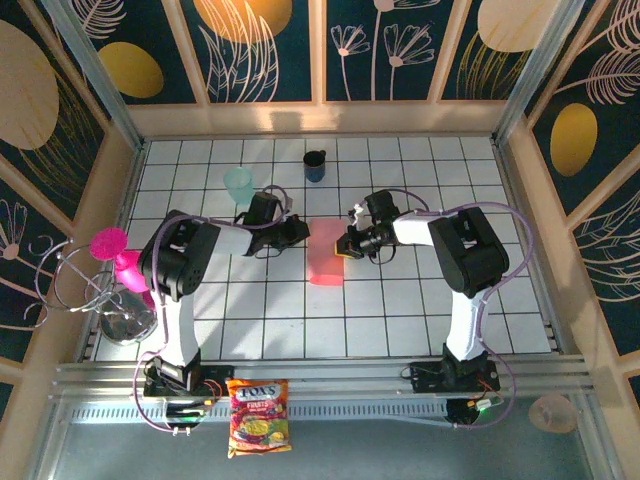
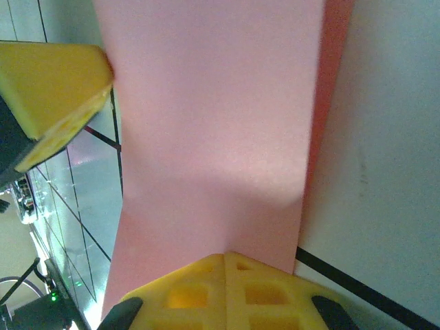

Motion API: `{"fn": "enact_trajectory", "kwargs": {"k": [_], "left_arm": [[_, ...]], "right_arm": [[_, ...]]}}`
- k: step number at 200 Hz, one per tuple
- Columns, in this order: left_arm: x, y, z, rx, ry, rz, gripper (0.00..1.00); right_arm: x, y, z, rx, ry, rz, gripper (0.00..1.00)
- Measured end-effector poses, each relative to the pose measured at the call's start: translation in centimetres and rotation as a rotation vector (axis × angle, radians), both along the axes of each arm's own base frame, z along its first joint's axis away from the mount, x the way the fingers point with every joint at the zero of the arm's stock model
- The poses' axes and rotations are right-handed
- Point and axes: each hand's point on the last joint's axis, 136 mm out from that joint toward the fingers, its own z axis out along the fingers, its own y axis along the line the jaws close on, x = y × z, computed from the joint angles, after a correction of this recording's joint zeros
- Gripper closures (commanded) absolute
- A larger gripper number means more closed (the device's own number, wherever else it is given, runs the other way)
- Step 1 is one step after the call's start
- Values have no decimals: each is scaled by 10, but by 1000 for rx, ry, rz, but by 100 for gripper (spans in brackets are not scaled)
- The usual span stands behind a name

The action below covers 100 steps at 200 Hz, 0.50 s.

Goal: Fold a paper plane with a square sheet of paper (pick it up from the middle)
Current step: First fold the square sheet of paper in half at the center of the table.

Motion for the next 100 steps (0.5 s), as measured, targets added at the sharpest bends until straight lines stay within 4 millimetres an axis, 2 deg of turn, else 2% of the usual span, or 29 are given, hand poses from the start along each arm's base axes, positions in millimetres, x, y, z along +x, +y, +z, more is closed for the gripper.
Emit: {"fn": "enact_trajectory", "kwargs": {"k": [27, 48, 62, 82, 100], "left_arm": [[1, 15, 3, 21, -2, 30, 94], [-1, 13, 18, 8, -27, 22, 93], [-4, -1, 32, -8, -58, -8, 93], [-8, -31, 49, -42, -97, -70, 94], [-10, -54, 55, -82, -110, -104, 94]], "right_arm": [[0, 0, 0, 1, -3, 0, 94], [0, 0, 0, 2, -3, 0, 94], [0, 0, 0, 2, -3, 0, 94], [0, 0, 0, 2, -4, 0, 94], [0, 0, 0, 2, -3, 0, 94]]}}
